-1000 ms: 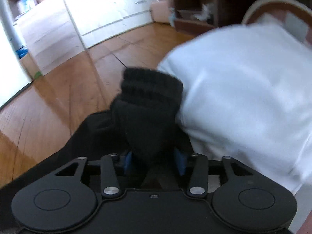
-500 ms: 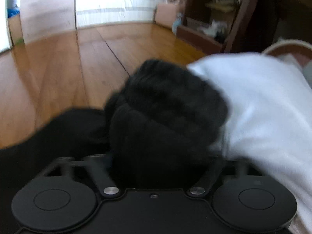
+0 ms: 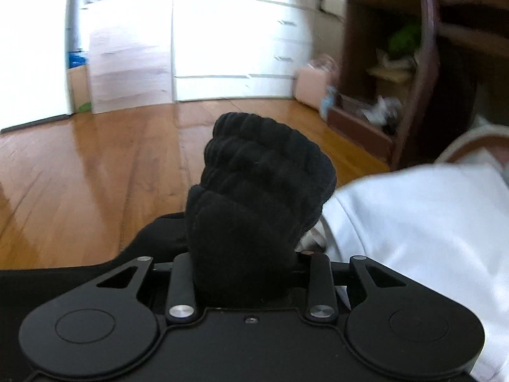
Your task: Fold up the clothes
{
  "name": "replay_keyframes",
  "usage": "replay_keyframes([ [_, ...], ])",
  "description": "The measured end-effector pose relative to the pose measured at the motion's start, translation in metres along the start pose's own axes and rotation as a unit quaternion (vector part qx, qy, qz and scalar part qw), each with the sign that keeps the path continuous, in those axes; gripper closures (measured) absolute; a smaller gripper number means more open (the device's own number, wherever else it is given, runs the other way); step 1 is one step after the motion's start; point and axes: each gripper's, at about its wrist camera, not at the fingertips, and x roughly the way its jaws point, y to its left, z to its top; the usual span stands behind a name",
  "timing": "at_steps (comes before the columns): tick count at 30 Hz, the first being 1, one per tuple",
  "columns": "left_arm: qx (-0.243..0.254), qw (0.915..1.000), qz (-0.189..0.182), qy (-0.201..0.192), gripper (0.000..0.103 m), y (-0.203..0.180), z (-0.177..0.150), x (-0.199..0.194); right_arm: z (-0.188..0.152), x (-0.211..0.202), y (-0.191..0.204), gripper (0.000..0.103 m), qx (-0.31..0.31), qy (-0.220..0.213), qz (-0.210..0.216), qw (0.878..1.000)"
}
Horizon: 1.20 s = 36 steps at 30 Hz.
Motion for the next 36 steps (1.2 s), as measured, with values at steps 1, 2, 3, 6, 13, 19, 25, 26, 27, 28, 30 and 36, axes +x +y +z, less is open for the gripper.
replay_keyframes([
  [1, -0.012, 0.9998, -0.01, -0.012, 0.034, 0.003, 0.003, -0.011, 0.003, -0.007, 0.007, 0.066, -0.016, -0.009, 0.004, 1.0],
  [2, -0.022, 0.9993, -0.017, -0.025, 0.034, 0.006, 0.006, -0.024, 0.005, -0.014, 0.014, 0.066, -0.03, -0.019, 0.01, 0.999],
  [3, -0.026, 0.9988, -0.014, -0.039, 0.034, 0.011, 0.008, -0.04, 0.008, -0.021, 0.023, 0.066, -0.047, -0.032, 0.018, 0.998],
  [6, -0.036, 0.997, 0.003, -0.068, 0.034, 0.026, 0.007, -0.085, 0.015, -0.038, 0.053, 0.066, -0.092, -0.067, 0.042, 0.993],
  [13, -0.025, 0.9891, 0.101, -0.104, 0.034, 0.081, 0.0, -0.14, 0.012, -0.074, 0.143, 0.066, -0.118, -0.1, 0.215, 0.964],
  [19, -0.282, 0.9489, -0.05, -0.131, 0.039, 0.188, -0.025, -0.142, -0.066, -0.054, 0.251, 0.066, -0.211, 0.009, 0.295, 0.932],
  [25, -0.293, 0.9447, -0.056, -0.136, 0.035, 0.196, -0.023, -0.13, -0.118, -0.029, 0.274, 0.065, -0.295, 0.043, 0.294, 0.908],
  [26, -0.281, 0.9485, -0.06, -0.134, 0.035, 0.191, -0.019, -0.13, -0.118, -0.028, 0.272, 0.065, -0.295, 0.044, 0.299, 0.906],
  [27, -0.265, 0.9536, -0.058, -0.131, 0.035, 0.183, -0.016, -0.128, -0.118, -0.027, 0.27, 0.066, -0.296, 0.046, 0.304, 0.904],
  [28, -0.247, 0.9586, -0.05, -0.132, 0.032, 0.175, -0.015, -0.126, -0.115, -0.025, 0.267, 0.066, -0.29, 0.048, 0.309, 0.905],
  [30, -0.214, 0.9678, -0.032, -0.129, 0.031, 0.161, -0.012, -0.121, -0.109, -0.021, 0.264, 0.066, -0.268, 0.058, 0.314, 0.909],
  [36, -0.272, 0.9558, -0.069, -0.089, 0.009, 0.168, -0.015, -0.087, -0.104, -0.027, 0.255, 0.066, -0.205, 0.044, 0.346, 0.915],
])
